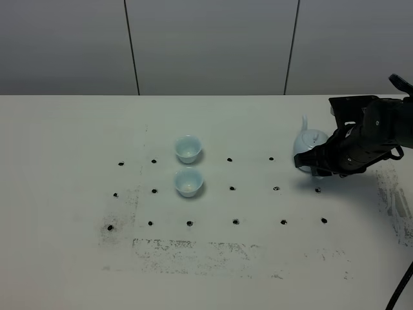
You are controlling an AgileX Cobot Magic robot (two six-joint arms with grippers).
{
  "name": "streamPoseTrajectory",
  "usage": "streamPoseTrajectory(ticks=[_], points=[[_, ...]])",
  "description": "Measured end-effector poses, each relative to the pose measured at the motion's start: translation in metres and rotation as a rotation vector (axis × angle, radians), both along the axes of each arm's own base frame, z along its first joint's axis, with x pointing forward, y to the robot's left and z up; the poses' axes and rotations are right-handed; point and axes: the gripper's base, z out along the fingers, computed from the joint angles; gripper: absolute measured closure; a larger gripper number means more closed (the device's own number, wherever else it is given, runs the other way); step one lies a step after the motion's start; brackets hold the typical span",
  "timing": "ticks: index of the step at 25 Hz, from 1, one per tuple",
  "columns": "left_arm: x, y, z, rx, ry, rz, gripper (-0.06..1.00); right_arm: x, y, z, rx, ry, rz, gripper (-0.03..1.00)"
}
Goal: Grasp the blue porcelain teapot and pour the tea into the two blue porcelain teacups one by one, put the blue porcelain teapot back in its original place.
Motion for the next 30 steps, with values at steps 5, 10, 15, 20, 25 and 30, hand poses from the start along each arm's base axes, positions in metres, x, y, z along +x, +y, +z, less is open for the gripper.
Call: streamPoseTrajectory(ticks=[5,10,15,20,25,30], points=[[0.0,0.0,0.0,0.0,0.0,0.0,0.66,0.002,0.0,0.001,-0.019,-0.032,0.048,0.91],[0.0,0.0,0.0,0.0,0.0,0.0,0.66,0.003,0.001,0.001,-0.017,-0.046,0.066,0.94],[0.0,0.0,0.0,0.0,0.0,0.0,0.66,0.005,0.002,0.001,-0.008,-0.066,0.062,0.94],[0.0,0.0,0.0,0.0,0.0,0.0,0.66,0.007,0.002,0.002,0.001,-0.094,0.057,0.94],[0.0,0.0,0.0,-0.001,0.0,0.0,0.66,0.009,0.005,0.003,0.002,-0.124,0.07,0.94],[0.0,0.0,0.0,-0.001,0.0,0.0,0.66,0.005,0.021,0.019,-0.035,-0.168,0.189,0.94]])
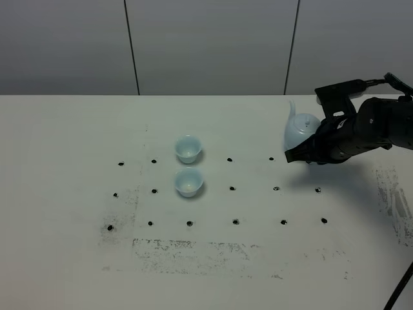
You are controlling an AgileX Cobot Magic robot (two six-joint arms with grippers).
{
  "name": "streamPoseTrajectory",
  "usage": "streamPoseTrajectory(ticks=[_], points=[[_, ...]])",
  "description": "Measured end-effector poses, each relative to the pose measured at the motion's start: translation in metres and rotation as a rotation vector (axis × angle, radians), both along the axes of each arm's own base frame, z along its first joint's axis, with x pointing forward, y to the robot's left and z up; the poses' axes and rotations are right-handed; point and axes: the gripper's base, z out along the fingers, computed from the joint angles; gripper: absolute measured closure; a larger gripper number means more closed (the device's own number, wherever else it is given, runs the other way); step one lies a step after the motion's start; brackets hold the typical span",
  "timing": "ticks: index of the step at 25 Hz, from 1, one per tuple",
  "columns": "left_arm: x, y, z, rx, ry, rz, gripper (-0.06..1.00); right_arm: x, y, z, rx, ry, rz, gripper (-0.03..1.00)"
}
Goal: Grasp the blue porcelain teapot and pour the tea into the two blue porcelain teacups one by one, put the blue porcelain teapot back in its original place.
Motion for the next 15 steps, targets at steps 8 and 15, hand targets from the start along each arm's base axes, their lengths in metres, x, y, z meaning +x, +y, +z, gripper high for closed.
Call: streamPoseTrajectory(ticks=[8,15], points=[[0.0,0.0,0.0,-0.001,0.001,0.0,0.66,0.003,0.05,0.048,-0.138,-0.144,0.382,0.94],[0.0,0.0,0.0,-0.001,0.001,0.0,0.66,0.004,0.081,0.066,-0.249,-0.254,0.671,0.94]])
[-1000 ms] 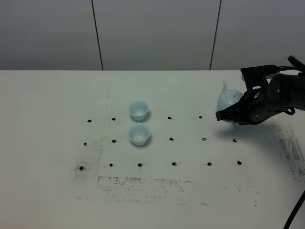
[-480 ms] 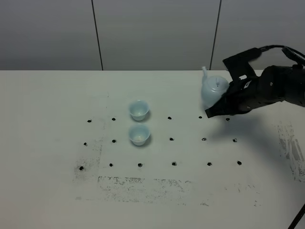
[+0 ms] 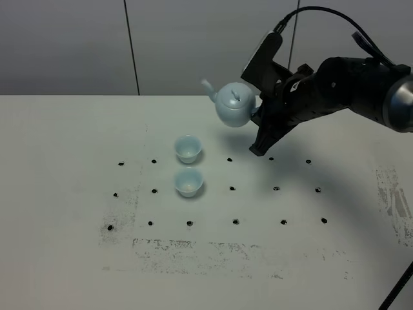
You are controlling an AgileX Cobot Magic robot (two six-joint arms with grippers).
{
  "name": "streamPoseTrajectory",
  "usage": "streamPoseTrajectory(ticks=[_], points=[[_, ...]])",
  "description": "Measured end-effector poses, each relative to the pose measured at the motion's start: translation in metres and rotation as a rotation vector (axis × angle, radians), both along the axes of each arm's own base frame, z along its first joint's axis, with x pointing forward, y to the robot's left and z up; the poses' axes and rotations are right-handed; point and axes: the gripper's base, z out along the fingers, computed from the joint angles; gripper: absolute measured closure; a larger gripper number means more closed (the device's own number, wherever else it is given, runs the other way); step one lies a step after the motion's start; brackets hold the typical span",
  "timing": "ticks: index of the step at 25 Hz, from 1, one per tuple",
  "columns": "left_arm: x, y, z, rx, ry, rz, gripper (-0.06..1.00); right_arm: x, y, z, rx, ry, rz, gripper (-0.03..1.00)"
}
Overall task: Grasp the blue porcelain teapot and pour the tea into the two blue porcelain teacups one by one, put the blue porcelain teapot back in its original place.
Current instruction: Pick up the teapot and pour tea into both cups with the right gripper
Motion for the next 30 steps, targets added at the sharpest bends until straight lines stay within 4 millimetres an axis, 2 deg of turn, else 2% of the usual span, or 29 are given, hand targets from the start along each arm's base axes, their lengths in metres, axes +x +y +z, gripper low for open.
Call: streamPoseTrajectory(ticks=[4,10,14,18,30], points=[[0.0,0.0,0.0,0.0,0.0,0.0,0.66,0.004,0.006,0.0,-0.047,-0.009,0.077,0.94],[0.0,0.0,0.0,0.0,0.0,0.0,0.66,0.023,0.02,0.0,-0.085,-0.043,0.142,0.94],[0.0,0.0,0.0,0.001,0.0,0.0,0.66,0.03,0.028,-0.014,-0.185,-0.024,0.201,0.94],[0.0,0.0,0.0,0.001,0.0,0.0,0.66,0.029,0.034,-0.025,-0.288,-0.036,0.256,0.94],[0.0,0.0,0.0,0.002,0.0,-0.001,0.66,0.024,0.046,-0.023,-0.544,-0.134,0.369,0.94]])
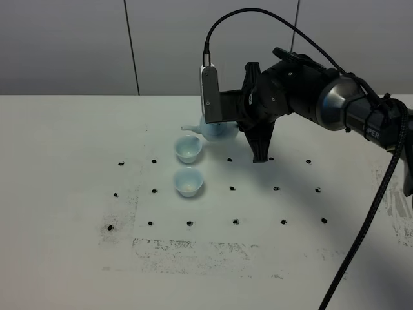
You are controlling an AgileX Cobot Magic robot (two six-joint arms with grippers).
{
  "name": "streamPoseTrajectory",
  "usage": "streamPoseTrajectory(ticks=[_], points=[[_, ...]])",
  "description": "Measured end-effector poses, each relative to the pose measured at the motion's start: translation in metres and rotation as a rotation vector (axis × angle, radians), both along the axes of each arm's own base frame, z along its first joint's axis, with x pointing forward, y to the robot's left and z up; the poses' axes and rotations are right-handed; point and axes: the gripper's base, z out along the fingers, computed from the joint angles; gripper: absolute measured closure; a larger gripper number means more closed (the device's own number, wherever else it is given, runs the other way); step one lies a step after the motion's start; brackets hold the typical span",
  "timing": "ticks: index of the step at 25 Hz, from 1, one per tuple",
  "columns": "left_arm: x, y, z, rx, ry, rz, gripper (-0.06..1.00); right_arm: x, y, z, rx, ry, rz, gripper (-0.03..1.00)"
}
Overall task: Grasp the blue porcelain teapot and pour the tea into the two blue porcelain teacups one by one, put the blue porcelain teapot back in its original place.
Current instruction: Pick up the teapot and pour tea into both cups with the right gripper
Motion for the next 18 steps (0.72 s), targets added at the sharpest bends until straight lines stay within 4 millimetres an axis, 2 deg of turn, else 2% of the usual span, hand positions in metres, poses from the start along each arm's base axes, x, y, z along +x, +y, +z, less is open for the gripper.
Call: streamPoseTrajectory(ticks=[10,18], points=[[0.0,0.0,0.0,-0.001,0.0,0.001,0.66,-0.003,0.01,0.002,-0.189,-0.102,0.102,0.94],[0.0,0.0,0.0,-0.001,0.0,0.001,0.66,-0.001,0.015,-0.004,-0.243,-0.136,0.141,0.94]])
